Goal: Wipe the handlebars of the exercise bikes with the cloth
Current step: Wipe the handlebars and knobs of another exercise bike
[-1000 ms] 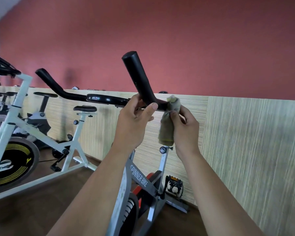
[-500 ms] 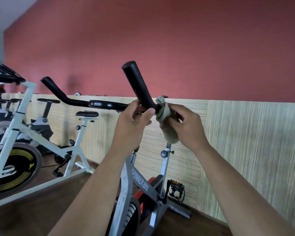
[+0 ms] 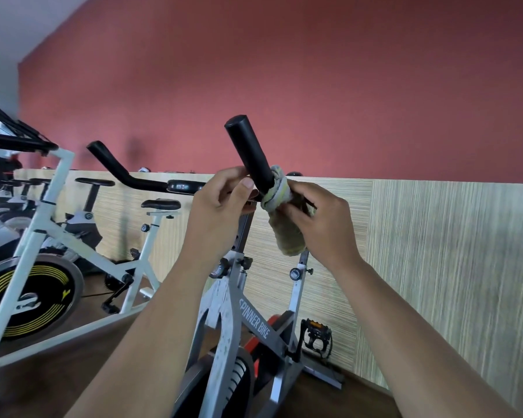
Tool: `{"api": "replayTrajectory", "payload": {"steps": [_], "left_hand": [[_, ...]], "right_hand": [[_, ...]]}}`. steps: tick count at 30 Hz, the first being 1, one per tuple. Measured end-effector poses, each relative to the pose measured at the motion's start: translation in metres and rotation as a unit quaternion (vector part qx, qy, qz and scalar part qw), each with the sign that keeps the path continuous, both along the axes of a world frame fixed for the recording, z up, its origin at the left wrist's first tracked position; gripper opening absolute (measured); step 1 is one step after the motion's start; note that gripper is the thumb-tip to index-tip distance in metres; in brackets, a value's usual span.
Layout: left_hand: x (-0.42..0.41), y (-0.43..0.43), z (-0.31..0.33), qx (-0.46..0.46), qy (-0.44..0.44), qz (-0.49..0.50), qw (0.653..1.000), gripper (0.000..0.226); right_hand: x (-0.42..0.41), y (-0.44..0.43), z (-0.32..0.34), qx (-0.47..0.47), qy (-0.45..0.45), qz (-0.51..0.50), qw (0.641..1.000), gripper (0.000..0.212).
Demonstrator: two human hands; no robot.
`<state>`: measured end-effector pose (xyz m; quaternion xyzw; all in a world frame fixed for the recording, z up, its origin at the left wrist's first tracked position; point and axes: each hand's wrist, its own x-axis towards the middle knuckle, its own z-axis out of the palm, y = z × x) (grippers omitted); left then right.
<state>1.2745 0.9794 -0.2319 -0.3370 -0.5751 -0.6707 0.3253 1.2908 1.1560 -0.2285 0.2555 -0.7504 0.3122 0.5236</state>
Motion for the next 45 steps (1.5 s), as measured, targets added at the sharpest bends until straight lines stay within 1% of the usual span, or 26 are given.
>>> {"api": "replayTrajectory", "payload": {"steps": [2, 6, 8, 14, 18, 20, 23, 26, 29, 32, 36, 39, 41, 43, 45], "left_hand": [[0.005, -0.002, 0.004, 0.017, -0.006, -0.011, 1.000, 0.018], [0.013, -0.007, 0.013, 0.040, -0.011, -0.008, 0.999, 0.024], [0.016, -0.008, 0.017, 0.049, -0.021, -0.003, 0.999, 0.027], [0.025, -0.012, 0.023, 0.071, -0.023, -0.006, 0.997, 0.030], [0.030, -0.011, 0.016, 0.130, -0.018, 0.005, 0.991, 0.018], [0.033, -0.009, 0.013, 0.154, -0.020, -0.013, 0.988, 0.020], [0.041, -0.003, 0.010, 0.183, -0.034, -0.064, 0.980, 0.020], [0.041, 0.001, 0.004, 0.199, -0.035, -0.080, 0.976, 0.015], [0.044, 0.004, -0.002, 0.198, -0.010, -0.059, 0.978, 0.009], [0.052, 0.010, 0.000, 0.182, 0.011, -0.014, 0.983, 0.015], [0.051, 0.012, 0.012, 0.148, 0.009, 0.072, 0.986, 0.011], [0.044, 0.017, 0.024, 0.137, -0.004, 0.138, 0.981, 0.022], [0.040, 0.019, 0.030, 0.130, -0.005, 0.181, 0.975, 0.026], [0.036, 0.017, 0.031, 0.132, 0.001, 0.175, 0.976, 0.023], [0.030, 0.015, 0.026, 0.147, 0.014, 0.133, 0.980, 0.029]], "right_hand": [[0.002, -0.012, -0.001, -0.014, 0.033, -0.008, 0.999, 0.033], [0.003, -0.040, 0.004, -0.055, 0.103, -0.017, 0.993, 0.037], [0.007, -0.053, 0.014, -0.077, 0.118, -0.012, 0.990, 0.037], [0.018, -0.072, 0.043, -0.079, 0.124, 0.000, 0.989, 0.037], [0.019, -0.070, 0.037, -0.080, 0.148, -0.026, 0.985, 0.038], [0.021, -0.070, 0.030, -0.074, 0.145, -0.031, 0.986, 0.038], [0.025, -0.067, 0.022, -0.039, 0.136, -0.031, 0.989, 0.033], [0.030, -0.063, 0.018, -0.006, 0.118, -0.017, 0.993, 0.033], [0.034, -0.057, 0.017, 0.014, 0.098, -0.004, 0.995, 0.033], [0.037, -0.051, 0.016, 0.022, 0.087, 0.020, 0.996, 0.029], [0.041, -0.049, 0.011, -0.011, 0.048, 0.061, 0.997, 0.028], [0.041, -0.044, 0.010, -0.042, 0.013, 0.077, 0.996, 0.025], [0.042, -0.041, 0.012, -0.064, 0.018, 0.079, 0.995, 0.022], [0.042, -0.039, 0.014, -0.093, 0.027, 0.087, 0.991, 0.020], [0.041, -0.037, 0.017, -0.116, 0.032, 0.092, 0.988, 0.019]]}}
